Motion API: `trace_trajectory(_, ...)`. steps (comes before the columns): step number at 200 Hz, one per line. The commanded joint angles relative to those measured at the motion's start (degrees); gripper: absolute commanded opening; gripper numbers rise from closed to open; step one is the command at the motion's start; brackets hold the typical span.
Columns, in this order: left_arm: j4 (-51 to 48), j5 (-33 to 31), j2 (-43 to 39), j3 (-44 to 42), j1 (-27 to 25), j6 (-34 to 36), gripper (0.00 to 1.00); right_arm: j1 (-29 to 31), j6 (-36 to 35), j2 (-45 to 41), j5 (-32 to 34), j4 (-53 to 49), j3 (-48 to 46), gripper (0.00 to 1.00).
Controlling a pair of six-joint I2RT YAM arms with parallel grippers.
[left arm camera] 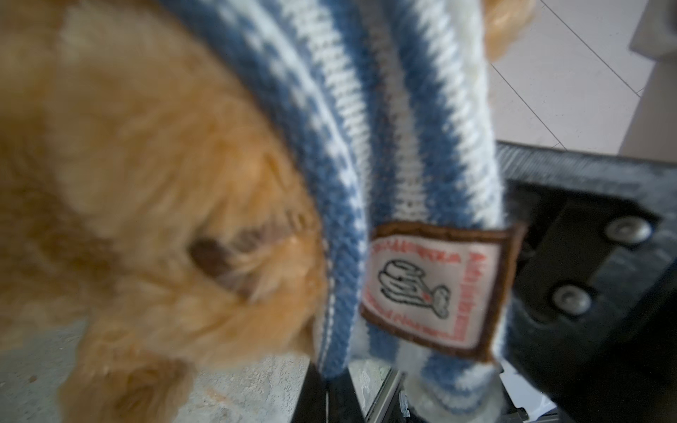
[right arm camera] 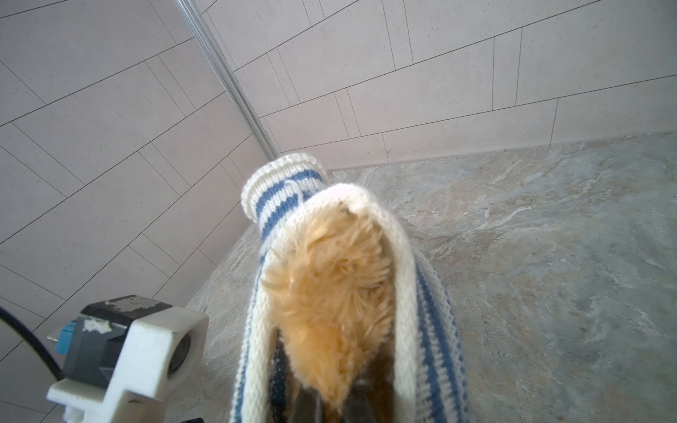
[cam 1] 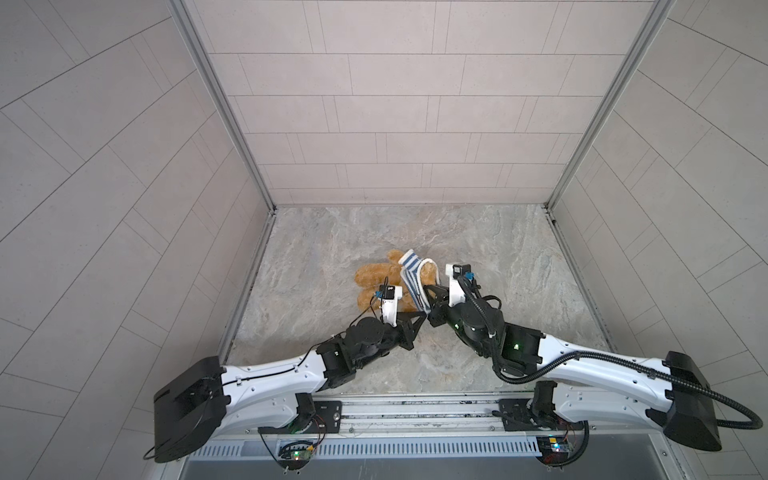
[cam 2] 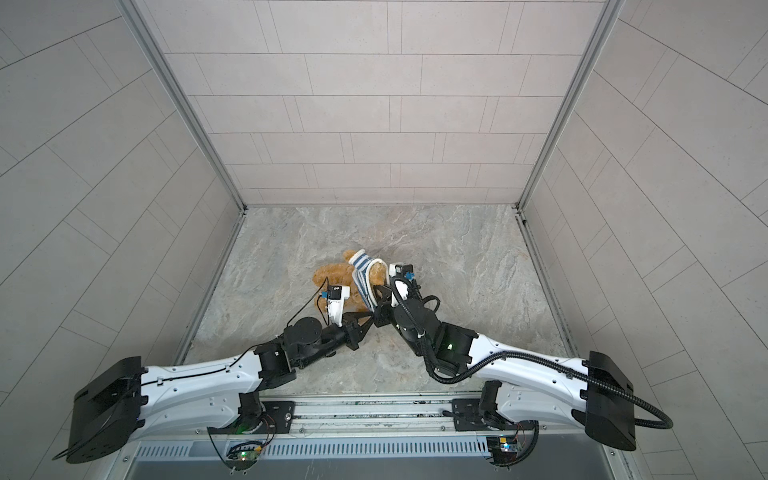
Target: Dress the teddy bear
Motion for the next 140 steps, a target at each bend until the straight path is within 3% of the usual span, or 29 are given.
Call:
trace_trajectory(1, -3.8, -2.8, -0.9, -1.4, 0.0, 0.8, 0.00, 0.9, 2.3, -2.7, 1.1, 3.6, 0.2, 0.00)
trace_trajectory(72, -12.1, -4.3, -4.7, -3.3, 6.2, 4.5, 0.00, 1.8, 3.7, -7.0, -0.8, 2.6, 0.2, 0.00)
trace_trajectory(140, -18.0, -6.6, -7.8, -2.6, 9.1, 8.6, 0.00, 1.9, 4.5, -8.9, -3.4, 2.1, 1.1, 0.00)
